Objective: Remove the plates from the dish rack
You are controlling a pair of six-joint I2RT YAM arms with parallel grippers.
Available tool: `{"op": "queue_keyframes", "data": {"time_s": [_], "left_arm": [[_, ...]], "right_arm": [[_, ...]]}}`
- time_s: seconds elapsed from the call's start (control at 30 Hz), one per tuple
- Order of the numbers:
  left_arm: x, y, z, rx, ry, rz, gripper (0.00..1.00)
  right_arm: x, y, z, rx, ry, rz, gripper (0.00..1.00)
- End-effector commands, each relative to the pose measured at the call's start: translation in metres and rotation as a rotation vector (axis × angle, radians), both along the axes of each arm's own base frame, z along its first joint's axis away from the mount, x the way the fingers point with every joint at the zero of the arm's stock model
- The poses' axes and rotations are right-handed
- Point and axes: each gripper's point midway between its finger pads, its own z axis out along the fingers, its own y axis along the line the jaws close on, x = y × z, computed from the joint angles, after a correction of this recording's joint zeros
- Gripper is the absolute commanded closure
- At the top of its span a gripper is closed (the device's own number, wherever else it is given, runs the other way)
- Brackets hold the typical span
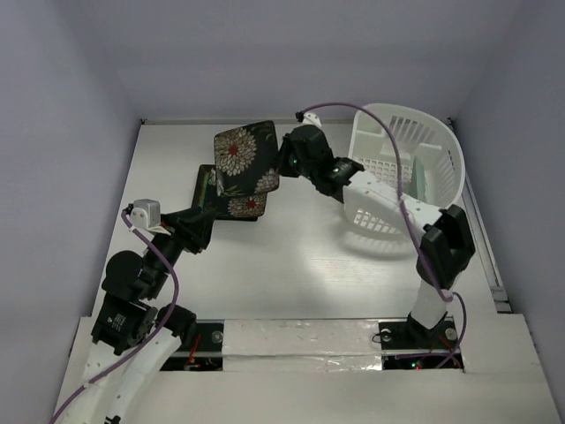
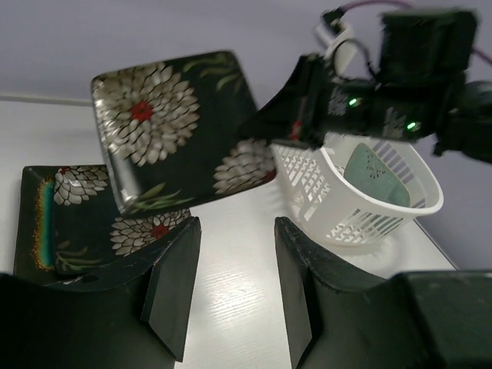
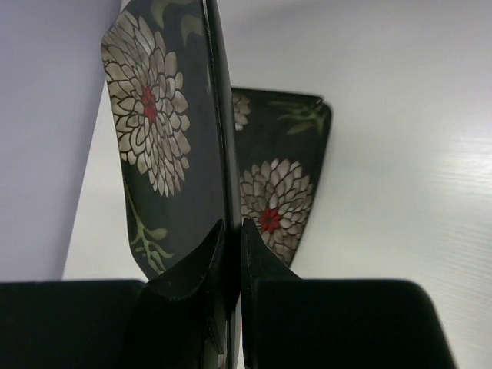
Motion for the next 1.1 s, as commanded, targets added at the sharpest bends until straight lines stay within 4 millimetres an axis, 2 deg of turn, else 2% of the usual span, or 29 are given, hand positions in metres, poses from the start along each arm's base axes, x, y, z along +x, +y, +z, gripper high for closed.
{"op": "queue_keyframes", "data": {"time_s": [0.0,0.17,0.4,0.67,1.07], "left_arm": [[0.003,0.004,0.019,-0.021,-0.051,0.021,0.6],[0.005,0.004,0.018,-0.016,-0.047,0.022,0.6],[0.01,0.003,0.016,-0.009,-0.041,0.02,0.59],[0.011,0.004,0.017,-0.009,-0.043,0.024,0.59],[0.011,0.005,0.017,-0.009,-0.045,0.03,0.59]], "right_arm": [[0.004,0.04,0.112,0.459,-0.185,0.044,1.0],[0.018,0.063,0.058,0.491,-0.074,0.036,1.0],[0.027,0.074,-0.001,0.46,0.027,0.011,1.0],[0.026,0.074,-0.039,0.449,0.095,-0.017,1.0],[0.025,0.081,-0.082,0.414,0.181,-0.015,1.0]]}}
